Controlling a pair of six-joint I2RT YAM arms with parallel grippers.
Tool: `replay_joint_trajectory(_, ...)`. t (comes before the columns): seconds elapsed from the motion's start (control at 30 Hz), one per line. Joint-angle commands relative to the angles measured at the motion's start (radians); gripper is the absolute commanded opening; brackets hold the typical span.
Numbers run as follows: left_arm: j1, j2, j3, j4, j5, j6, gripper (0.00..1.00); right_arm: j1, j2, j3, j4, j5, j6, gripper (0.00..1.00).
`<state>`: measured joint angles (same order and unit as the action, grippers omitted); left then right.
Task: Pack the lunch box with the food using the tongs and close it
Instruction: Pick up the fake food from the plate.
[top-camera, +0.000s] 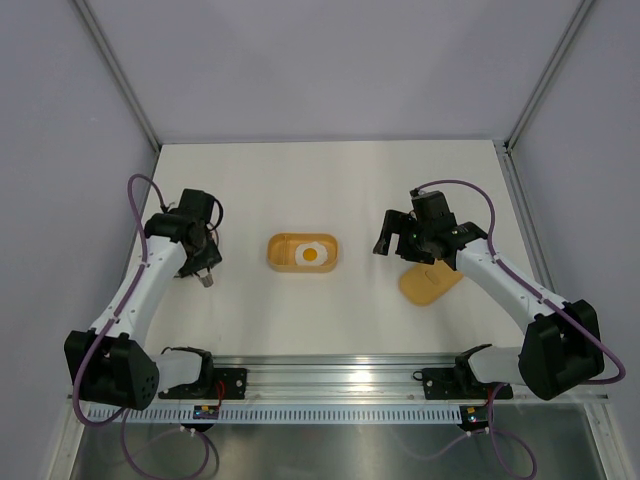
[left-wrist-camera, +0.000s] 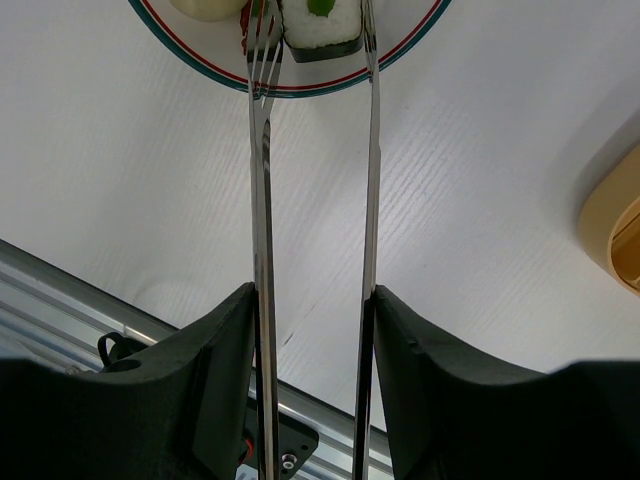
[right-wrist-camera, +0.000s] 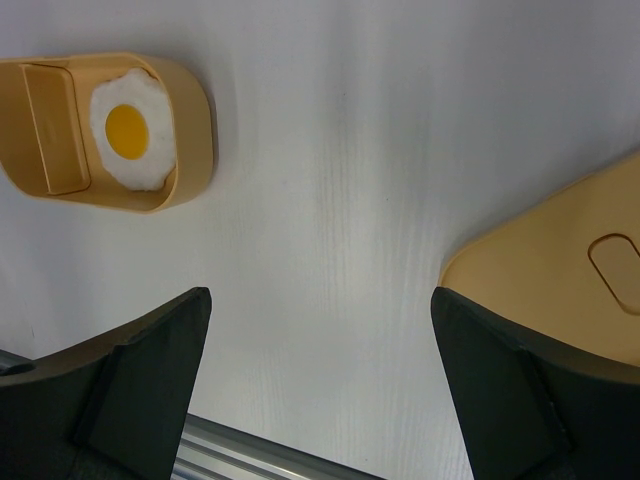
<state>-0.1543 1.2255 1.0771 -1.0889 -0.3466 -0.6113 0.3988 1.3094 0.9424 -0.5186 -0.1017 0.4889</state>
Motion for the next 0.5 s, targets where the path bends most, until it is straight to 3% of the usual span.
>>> replay_joint_trajectory(0.0,0.006,-0.023,-0.002,0.034,0.015,-0.013,0.51,-0.003,-0.001,0.022,0.029,-0.032,-0.018,1.0)
replay_joint_trajectory(0.47,0.006,0.005,-0.055,0.078,0.011,-0.007,0.51,-0.005,-0.007,0.012,0.032,-0.03,-0.021,1.0)
